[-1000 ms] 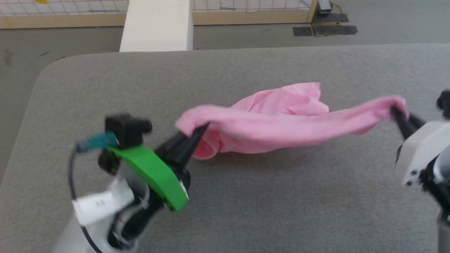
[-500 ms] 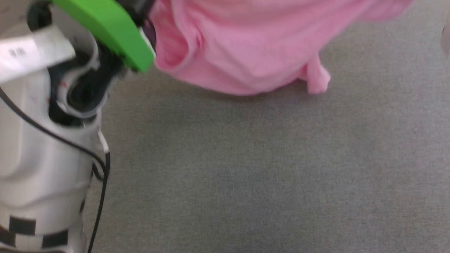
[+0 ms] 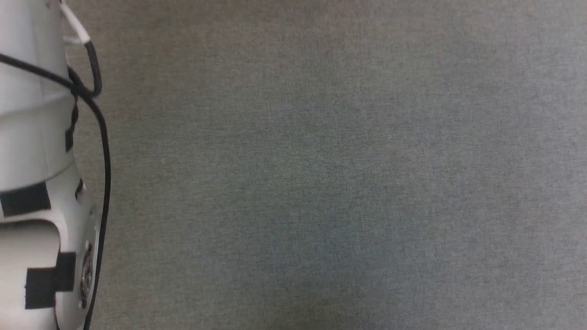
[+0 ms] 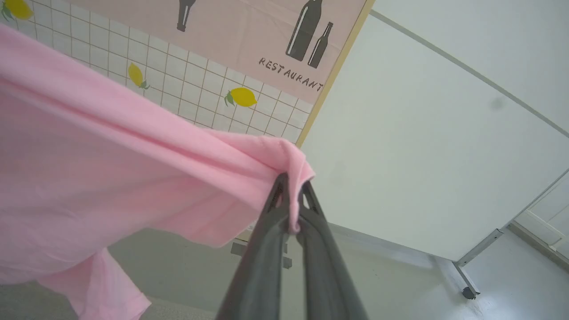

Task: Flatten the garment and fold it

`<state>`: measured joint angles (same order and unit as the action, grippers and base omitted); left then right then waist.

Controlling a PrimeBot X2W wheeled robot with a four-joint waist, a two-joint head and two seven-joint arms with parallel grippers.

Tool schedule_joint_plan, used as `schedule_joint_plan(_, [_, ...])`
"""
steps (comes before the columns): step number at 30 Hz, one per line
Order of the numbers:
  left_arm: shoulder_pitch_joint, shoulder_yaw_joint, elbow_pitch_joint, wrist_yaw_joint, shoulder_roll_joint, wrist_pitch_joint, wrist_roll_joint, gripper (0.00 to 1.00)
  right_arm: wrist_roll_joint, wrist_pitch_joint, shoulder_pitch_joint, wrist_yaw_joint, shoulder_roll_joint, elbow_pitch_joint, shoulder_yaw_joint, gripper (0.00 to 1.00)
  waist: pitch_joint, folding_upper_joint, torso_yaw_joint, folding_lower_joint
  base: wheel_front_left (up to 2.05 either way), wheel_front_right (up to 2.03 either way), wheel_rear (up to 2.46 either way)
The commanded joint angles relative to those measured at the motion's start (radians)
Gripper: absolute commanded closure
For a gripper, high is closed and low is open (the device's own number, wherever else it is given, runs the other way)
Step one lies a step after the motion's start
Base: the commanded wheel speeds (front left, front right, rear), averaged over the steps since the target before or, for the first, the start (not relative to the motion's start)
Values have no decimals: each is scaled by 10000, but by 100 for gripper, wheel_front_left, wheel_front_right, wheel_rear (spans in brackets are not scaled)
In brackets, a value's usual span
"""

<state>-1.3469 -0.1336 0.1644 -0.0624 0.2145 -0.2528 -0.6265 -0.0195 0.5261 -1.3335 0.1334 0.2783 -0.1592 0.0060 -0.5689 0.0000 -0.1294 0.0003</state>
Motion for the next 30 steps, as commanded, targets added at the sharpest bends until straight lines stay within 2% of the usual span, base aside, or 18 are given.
schedule_joint_plan(1, [-299, 220, 140, -25, 122, 357, 191, 100, -238, -212, -218, -27, 131, -136, -219, 100, -279, 0, -133, -3, 0, 0, 0])
schedule_joint_plan(4, [-397, 259, 545, 121, 33, 880, 196, 100, -345, -657, -261, -27, 7, -377, -314, 100, -210, 0, -93, -3, 0, 0, 0])
schedule_joint_plan(7, [128, 43, 942, 336, 80, 894, 229, 100, -144, -714, 253, -27, -138, -684, -209, 100, -82, 0, -40, -3, 0, 0, 0])
schedule_joint_plan(12, [1977, -528, 1453, 730, 419, 265, 246, 100, 640, -177, 2034, -27, -106, -1050, 344, 100, 396, 0, 63, -3, 0, 0, 0])
schedule_joint_plan(18, [5006, -1483, 1180, 1073, 1213, -926, 472, 100, 1983, 875, 4888, -27, 299, -305, 1075, 100, 1324, 0, 110, -3, 0, 0, 0])
schedule_joint_plan(24, [8481, -1836, -233, 850, 1640, -1785, -17, 100, 3078, 2002, 8112, -27, 602, 1377, 740, 100, 2355, 0, 99, -3, 0, 0, 0])
schedule_joint_plan(30, [11655, -2166, -2091, 302, 2055, -2401, -306, 100, 3245, 2983, 11332, -27, 65, 3195, -464, 100, 3084, 0, 135, -3, 0, 0, 0])
